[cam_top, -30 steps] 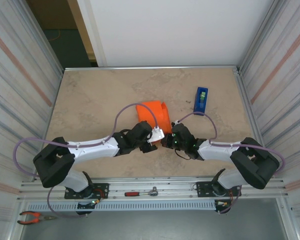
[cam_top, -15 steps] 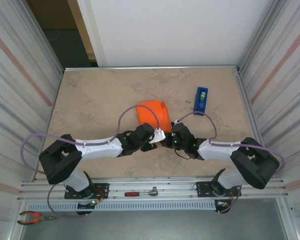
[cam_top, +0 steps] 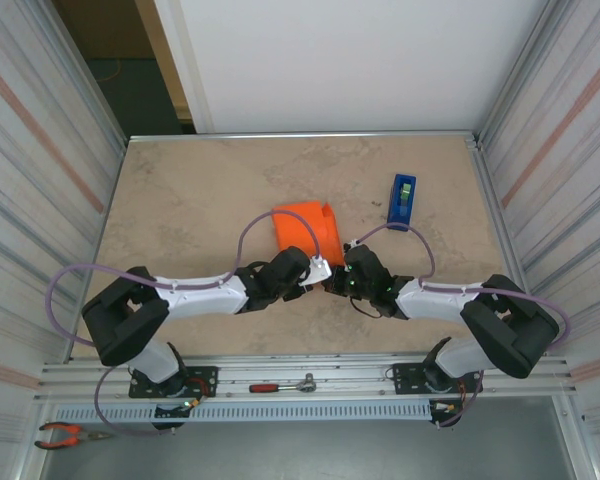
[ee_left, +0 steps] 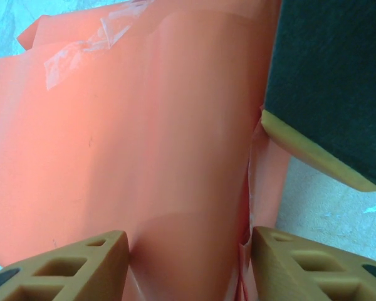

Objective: Wrap the gift box in paper

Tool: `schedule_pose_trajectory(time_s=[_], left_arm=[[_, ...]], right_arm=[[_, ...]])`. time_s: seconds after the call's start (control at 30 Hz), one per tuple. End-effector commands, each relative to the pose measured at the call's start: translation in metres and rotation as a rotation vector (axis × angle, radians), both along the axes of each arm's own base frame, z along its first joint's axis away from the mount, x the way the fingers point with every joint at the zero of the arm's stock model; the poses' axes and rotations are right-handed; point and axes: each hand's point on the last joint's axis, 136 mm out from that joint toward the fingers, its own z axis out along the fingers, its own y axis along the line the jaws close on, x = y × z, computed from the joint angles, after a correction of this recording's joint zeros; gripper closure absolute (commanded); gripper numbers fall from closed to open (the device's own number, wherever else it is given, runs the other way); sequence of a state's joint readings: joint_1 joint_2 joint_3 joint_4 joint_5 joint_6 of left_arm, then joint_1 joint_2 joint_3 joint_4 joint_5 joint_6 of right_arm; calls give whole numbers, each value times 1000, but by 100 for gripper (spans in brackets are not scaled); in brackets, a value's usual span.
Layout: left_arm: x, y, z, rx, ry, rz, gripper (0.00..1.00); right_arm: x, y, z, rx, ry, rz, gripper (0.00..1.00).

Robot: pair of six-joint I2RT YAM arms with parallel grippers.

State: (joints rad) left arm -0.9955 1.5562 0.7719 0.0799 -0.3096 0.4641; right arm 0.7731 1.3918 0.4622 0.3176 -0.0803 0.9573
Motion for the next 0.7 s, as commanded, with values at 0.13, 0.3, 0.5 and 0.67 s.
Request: schedule_pose_trajectory(time_s=[0.13,0.3,0.5,0.67], left_arm=[[-4,2,-17,35,38,8,47],[-3,3,-21,37,44,12,48],[-1,6,-20,31,47,21,49],[-1,7,-19,28,49,24,50]], right_arm=[[4,-5,28,58,-45,-6,100],[8,-37,43,64,-47,-71,100],[21,-87,61,72,-48,-205,100],[30,-102,69,98,-52,-233,100]])
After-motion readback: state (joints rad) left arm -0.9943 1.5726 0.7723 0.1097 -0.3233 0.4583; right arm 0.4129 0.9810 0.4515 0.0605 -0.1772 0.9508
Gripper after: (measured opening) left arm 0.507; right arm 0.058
